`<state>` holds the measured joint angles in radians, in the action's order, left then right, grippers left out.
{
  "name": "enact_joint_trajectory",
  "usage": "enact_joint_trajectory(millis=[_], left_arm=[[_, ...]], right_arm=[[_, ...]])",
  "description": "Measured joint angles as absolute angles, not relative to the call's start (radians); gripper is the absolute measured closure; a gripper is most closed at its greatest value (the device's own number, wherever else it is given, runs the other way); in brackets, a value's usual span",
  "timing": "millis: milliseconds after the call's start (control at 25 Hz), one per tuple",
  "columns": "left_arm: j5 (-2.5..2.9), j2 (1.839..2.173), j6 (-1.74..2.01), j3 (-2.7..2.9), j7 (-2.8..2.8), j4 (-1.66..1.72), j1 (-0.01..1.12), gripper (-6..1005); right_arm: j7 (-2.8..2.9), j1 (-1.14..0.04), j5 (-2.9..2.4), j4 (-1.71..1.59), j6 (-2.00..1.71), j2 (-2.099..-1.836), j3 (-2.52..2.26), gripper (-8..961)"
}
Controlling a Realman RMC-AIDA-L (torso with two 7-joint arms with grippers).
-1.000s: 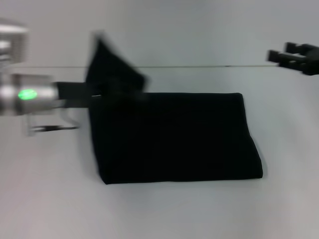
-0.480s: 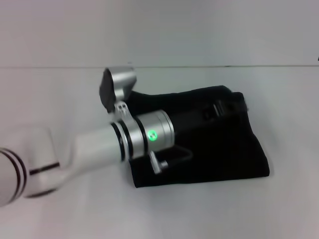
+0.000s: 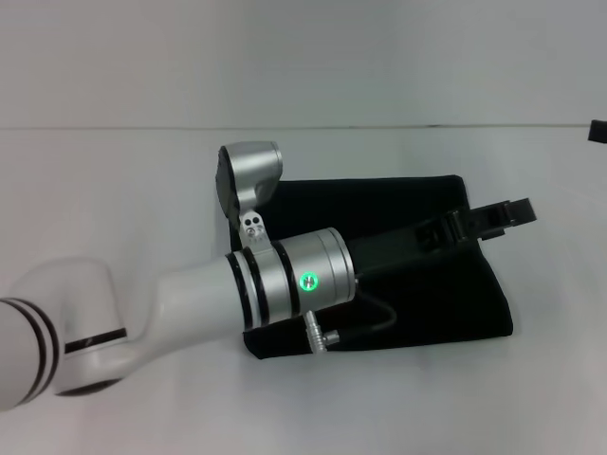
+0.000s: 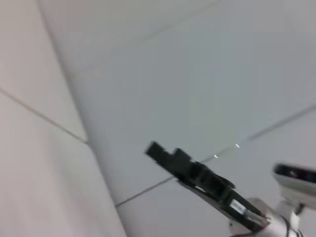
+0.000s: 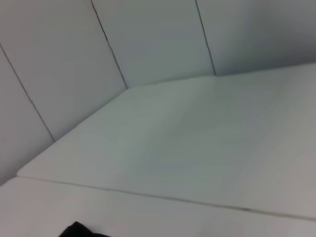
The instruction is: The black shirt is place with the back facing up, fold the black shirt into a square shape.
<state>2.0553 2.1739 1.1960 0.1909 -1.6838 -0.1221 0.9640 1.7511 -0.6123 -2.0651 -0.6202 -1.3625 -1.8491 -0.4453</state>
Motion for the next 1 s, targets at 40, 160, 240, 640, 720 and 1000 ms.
enact_joint_trajectory(millis=[40, 160, 240, 640, 720, 1000], left_arm=[[2.065, 2.173, 1.216, 0.194, -1.681, -0.105, 0.960, 587], [2.119, 2.170, 1.310, 0.219, -1.678, 0.000, 0.934, 468], [2.145, 2.167, 1.376, 0.256, -1.677, 0.077, 0.909, 381], [2.154, 2.140, 1.586, 0.541, -1.609, 0.489, 0.707, 79], [2.154, 2.137, 1.632, 0.574, -1.573, 0.531, 0.688, 79], [2.154, 2.138, 1.740, 0.664, -1.451, 0.614, 0.650, 77]], right_arm=[[1.781, -0.616, -2.066, -0.620, -1.363, -1.849, -0.458, 115], [1.882, -0.633, -2.066, -0.617, -1.366, -1.847, -0.519, 114], [1.954, -0.647, -2.066, -0.611, -1.369, -1.848, -0.567, 114], [2.128, -0.763, -2.136, -0.422, -1.288, -1.878, -0.675, 114], [2.150, -0.781, -2.151, -0.404, -1.249, -1.893, -0.698, 114], [2.220, -0.818, -2.171, -0.390, -1.115, -1.956, -0.789, 115]])
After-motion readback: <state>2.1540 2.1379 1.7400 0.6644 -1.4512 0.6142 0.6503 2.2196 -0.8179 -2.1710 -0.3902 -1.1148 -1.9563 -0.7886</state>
